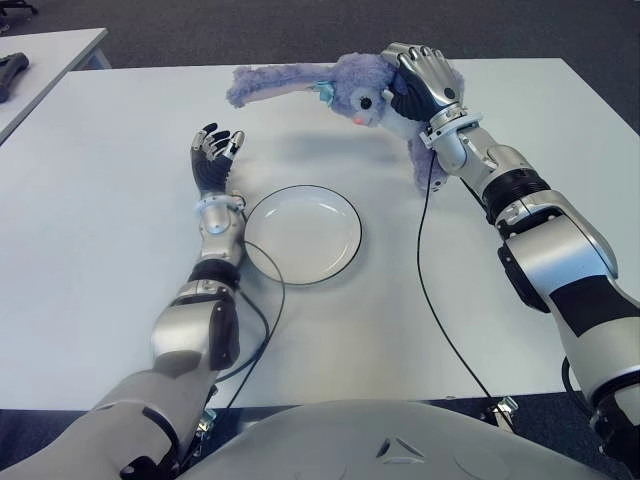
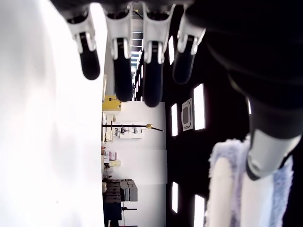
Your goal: Put the doll into the plate.
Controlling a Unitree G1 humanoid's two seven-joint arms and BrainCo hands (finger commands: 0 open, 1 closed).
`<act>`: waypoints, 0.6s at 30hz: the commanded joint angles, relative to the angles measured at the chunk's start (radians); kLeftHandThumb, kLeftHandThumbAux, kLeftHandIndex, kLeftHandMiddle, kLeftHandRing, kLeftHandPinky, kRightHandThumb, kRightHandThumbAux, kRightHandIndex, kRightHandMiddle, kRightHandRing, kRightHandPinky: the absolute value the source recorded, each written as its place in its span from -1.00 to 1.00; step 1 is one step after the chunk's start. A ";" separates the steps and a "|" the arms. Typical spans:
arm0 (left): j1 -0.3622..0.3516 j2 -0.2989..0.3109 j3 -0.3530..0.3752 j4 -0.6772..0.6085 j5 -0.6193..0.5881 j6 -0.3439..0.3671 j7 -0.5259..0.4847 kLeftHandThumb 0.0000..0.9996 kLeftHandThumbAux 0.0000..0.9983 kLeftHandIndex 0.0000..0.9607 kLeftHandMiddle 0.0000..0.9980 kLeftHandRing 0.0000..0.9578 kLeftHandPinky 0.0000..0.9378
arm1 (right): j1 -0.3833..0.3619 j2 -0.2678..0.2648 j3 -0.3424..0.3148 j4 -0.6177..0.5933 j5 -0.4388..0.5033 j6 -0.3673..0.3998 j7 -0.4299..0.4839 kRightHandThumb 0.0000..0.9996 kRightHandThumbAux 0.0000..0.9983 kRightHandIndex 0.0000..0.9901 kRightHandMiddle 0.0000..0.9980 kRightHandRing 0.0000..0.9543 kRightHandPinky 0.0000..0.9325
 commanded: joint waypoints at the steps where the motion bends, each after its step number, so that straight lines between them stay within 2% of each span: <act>1: 0.308 -0.094 0.036 0.189 -0.042 0.024 -0.002 -1.00 0.28 -0.51 -0.35 -0.39 -0.59 | -0.046 -0.006 -0.013 -0.080 -0.007 -0.060 -0.050 0.42 0.43 -0.11 0.63 0.69 0.68; 10: 0.305 -0.095 0.030 0.191 -0.035 0.025 0.003 -1.00 0.25 -0.53 -0.36 -0.40 -0.61 | -0.043 -0.010 -0.004 -0.140 -0.023 -0.097 -0.067 0.42 0.43 -0.11 0.62 0.68 0.66; 18: 0.302 -0.097 0.025 0.192 -0.030 0.027 0.008 -1.00 0.25 -0.51 -0.33 -0.38 -0.60 | -0.053 -0.004 -0.015 -0.195 -0.007 -0.145 -0.041 0.42 0.43 -0.11 0.62 0.68 0.65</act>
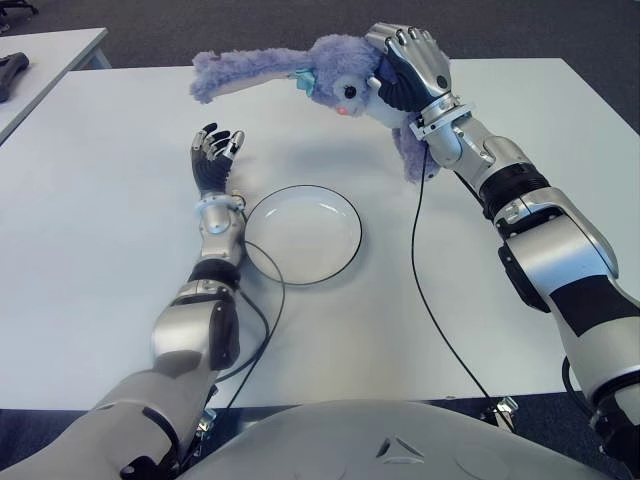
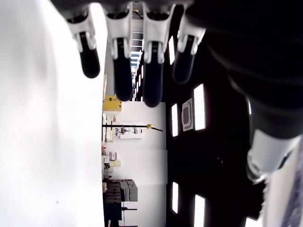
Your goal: Put the doll into the plate.
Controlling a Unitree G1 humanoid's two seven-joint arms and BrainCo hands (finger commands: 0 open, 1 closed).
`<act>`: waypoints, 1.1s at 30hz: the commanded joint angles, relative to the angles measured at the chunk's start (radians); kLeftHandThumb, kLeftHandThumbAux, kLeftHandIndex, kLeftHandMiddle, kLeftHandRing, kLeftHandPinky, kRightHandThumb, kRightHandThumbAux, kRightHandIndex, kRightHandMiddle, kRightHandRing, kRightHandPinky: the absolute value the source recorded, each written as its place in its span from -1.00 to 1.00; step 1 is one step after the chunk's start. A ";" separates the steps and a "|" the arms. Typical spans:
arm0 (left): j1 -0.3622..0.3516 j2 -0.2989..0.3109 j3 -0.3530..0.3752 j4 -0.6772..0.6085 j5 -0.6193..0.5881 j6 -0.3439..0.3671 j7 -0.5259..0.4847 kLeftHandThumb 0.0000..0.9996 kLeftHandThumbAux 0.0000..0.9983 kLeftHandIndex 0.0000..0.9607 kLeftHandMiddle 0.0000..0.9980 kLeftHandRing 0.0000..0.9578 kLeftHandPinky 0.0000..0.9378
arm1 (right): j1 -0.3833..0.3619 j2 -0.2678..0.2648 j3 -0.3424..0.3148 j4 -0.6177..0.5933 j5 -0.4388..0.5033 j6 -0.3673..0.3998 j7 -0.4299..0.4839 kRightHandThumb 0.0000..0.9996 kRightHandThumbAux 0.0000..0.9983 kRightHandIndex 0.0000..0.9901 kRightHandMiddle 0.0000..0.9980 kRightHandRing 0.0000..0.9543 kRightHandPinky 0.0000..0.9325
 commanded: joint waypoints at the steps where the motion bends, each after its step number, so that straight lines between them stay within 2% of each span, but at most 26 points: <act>1: 0.302 -0.096 0.025 0.192 -0.030 0.025 0.008 -1.00 0.25 -0.52 -0.33 -0.38 -0.60 | -0.054 -0.002 -0.017 -0.085 0.000 -0.080 -0.004 0.42 0.43 -0.11 0.62 0.68 0.65; 11: 0.301 -0.099 0.028 0.194 -0.035 0.025 -0.004 -1.00 0.19 -0.55 -0.36 -0.40 -0.63 | -0.034 0.014 -0.033 -0.180 0.023 -0.129 0.048 0.42 0.43 -0.11 0.64 0.71 0.69; 18: 0.299 -0.102 0.026 0.195 -0.032 0.022 0.002 -1.00 0.15 -0.56 -0.37 -0.41 -0.63 | 0.007 0.032 -0.051 -0.270 0.071 -0.170 0.138 0.43 0.43 -0.11 0.66 0.73 0.66; 21: 0.299 -0.105 0.024 0.194 -0.030 0.015 0.008 -1.00 0.13 -0.56 -0.38 -0.42 -0.57 | 0.017 0.040 -0.058 -0.290 0.092 -0.179 0.177 0.43 0.42 -0.11 0.67 0.73 0.69; 22: 0.298 -0.106 0.023 0.193 -0.028 0.017 0.011 -1.00 0.12 -0.58 -0.38 -0.41 -0.55 | 0.019 0.043 -0.058 -0.294 0.101 -0.185 0.191 0.43 0.42 -0.11 0.67 0.74 0.77; 33: 0.290 -0.110 0.018 0.196 -0.022 0.042 0.029 -1.00 0.14 -0.58 -0.37 -0.41 -0.62 | 0.039 0.050 -0.068 -0.339 0.165 -0.211 0.323 0.44 0.42 -0.11 0.67 0.75 0.74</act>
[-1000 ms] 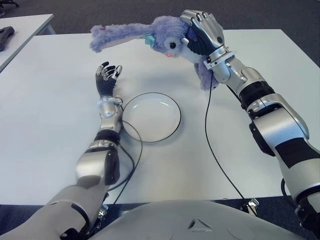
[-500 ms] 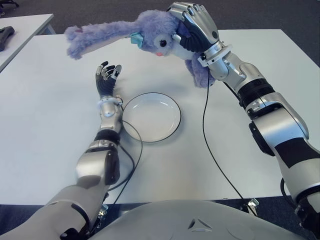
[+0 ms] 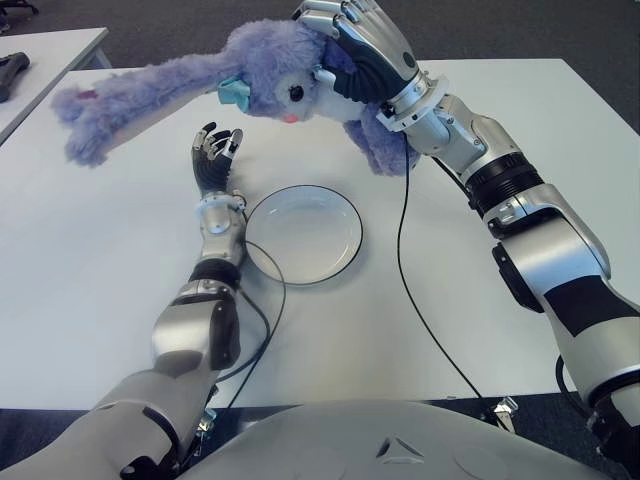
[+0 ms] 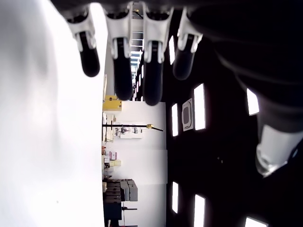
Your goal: Put the doll into the plate.
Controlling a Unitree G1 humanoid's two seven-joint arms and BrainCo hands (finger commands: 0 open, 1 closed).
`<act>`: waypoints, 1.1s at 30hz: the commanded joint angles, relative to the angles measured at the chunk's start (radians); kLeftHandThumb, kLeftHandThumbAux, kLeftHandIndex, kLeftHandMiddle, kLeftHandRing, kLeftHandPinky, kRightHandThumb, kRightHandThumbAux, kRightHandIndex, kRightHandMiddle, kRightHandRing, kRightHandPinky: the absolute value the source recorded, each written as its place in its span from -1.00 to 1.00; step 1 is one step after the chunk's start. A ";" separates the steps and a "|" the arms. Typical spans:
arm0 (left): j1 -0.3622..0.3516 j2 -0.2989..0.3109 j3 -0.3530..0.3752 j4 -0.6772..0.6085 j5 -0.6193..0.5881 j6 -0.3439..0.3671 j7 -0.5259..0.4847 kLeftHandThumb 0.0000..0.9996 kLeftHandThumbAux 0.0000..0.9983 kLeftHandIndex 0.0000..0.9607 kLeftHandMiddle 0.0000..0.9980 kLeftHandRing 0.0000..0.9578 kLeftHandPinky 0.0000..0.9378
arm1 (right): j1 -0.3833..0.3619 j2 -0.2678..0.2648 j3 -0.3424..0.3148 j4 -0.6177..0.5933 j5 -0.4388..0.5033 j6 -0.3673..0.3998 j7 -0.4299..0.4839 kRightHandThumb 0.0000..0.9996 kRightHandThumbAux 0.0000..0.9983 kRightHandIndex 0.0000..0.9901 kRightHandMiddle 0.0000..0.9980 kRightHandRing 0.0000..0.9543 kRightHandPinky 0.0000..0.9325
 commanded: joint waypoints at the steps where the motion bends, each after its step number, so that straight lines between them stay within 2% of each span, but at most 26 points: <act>1: 0.290 -0.105 0.017 0.196 -0.022 0.043 0.031 -1.00 0.14 -0.58 -0.37 -0.41 -0.63 | 0.043 0.016 -0.030 -0.070 0.081 -0.032 0.118 0.44 0.42 -0.11 0.67 0.75 0.74; 3: 0.288 -0.105 0.016 0.196 -0.020 0.048 0.033 -1.00 0.16 -0.57 -0.37 -0.41 -0.64 | 0.055 0.016 -0.031 -0.090 0.093 -0.030 0.143 0.44 0.42 -0.11 0.67 0.75 0.78; 9: 0.285 -0.109 0.020 0.196 -0.026 0.045 0.029 -1.00 0.16 -0.56 -0.36 -0.41 -0.62 | 0.071 0.024 -0.029 -0.128 0.132 -0.021 0.236 0.44 0.42 -0.11 0.67 0.74 0.73; 15: 0.283 -0.113 0.016 0.196 -0.021 0.043 0.033 -1.00 0.15 -0.57 -0.36 -0.40 -0.61 | 0.087 0.035 -0.031 -0.166 0.142 -0.003 0.289 0.44 0.42 -0.11 0.66 0.74 0.72; 20: 0.282 -0.117 0.012 0.195 -0.016 0.037 0.038 -1.00 0.14 -0.57 -0.36 -0.39 -0.58 | 0.100 0.043 -0.027 -0.189 0.151 0.002 0.337 0.44 0.42 -0.11 0.66 0.74 0.80; 27: 0.281 -0.123 0.013 0.193 -0.019 0.030 0.047 -1.00 0.13 -0.54 -0.36 -0.40 -0.57 | 0.143 0.056 0.000 -0.218 0.178 0.003 0.449 0.44 0.42 -0.11 0.66 0.73 0.80; 33: 0.280 -0.127 0.015 0.193 -0.022 0.029 0.057 -1.00 0.13 -0.54 -0.37 -0.41 -0.55 | 0.208 0.064 0.028 -0.227 0.147 -0.017 0.486 0.43 0.43 -0.11 0.66 0.72 0.79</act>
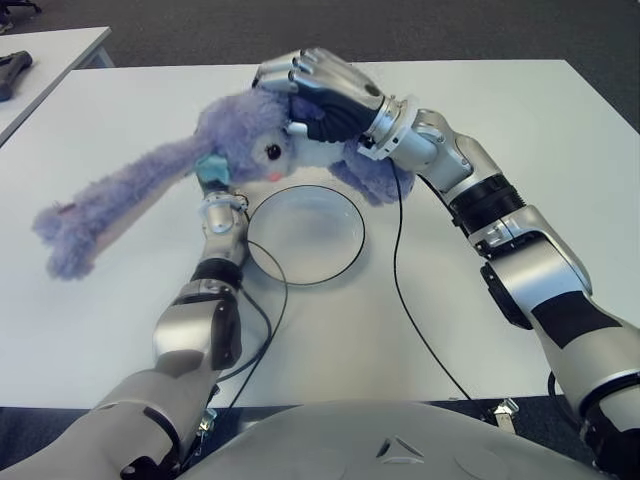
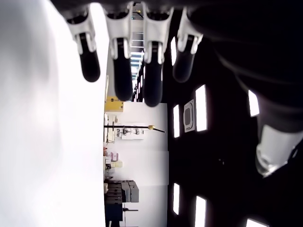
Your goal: Put the doll into the plate.
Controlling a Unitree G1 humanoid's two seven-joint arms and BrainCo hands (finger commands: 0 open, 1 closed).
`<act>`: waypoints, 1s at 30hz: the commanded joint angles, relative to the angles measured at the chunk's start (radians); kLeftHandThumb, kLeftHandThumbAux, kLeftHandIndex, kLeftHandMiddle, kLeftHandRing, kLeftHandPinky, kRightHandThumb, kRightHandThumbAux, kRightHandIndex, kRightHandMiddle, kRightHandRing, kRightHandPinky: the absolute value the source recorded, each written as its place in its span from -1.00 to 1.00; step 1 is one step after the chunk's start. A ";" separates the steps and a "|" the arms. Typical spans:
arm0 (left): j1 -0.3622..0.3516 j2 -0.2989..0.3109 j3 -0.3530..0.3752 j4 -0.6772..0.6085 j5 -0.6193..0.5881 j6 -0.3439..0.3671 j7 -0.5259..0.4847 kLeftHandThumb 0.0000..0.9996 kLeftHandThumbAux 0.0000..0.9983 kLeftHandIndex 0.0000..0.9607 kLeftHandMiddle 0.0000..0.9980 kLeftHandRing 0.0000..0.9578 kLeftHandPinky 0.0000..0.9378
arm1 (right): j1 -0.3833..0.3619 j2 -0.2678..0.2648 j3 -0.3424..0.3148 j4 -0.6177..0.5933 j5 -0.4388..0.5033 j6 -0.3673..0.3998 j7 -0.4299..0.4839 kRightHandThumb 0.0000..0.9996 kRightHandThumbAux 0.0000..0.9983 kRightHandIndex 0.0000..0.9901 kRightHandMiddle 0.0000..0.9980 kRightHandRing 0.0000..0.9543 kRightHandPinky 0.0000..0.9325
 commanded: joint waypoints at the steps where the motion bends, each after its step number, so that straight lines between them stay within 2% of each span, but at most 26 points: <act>1: 0.284 -0.120 0.018 0.193 -0.021 0.023 0.044 -1.00 0.12 -0.54 -0.38 -0.40 -0.53 | 0.099 0.014 0.035 -0.027 0.010 -0.007 0.087 0.43 0.43 -0.11 0.66 0.72 0.79; 12: 0.288 -0.127 0.025 0.192 -0.028 0.010 0.046 -1.00 0.08 -0.56 -0.40 -0.40 -0.51 | 0.142 0.005 0.060 -0.021 -0.031 -0.005 0.148 0.42 0.43 -0.11 0.65 0.71 0.78; 17: 0.299 -0.132 0.019 0.190 -0.019 -0.032 0.051 -1.00 0.07 -0.60 -0.42 -0.43 -0.59 | 0.160 0.014 0.073 -0.011 -0.032 -0.004 0.163 0.43 0.43 -0.11 0.66 0.72 0.79; 22: 0.304 -0.131 0.009 0.191 -0.006 -0.054 0.054 -1.00 0.08 -0.60 -0.43 -0.44 -0.54 | 0.184 0.023 0.084 -0.005 -0.029 0.000 0.175 0.43 0.43 -0.11 0.66 0.72 0.78; 30: 0.304 -0.117 -0.021 0.201 0.035 -0.037 0.087 -1.00 0.07 -0.61 -0.47 -0.50 -0.62 | 0.248 0.039 0.125 0.027 -0.060 0.003 0.173 0.43 0.43 -0.11 0.67 0.74 0.80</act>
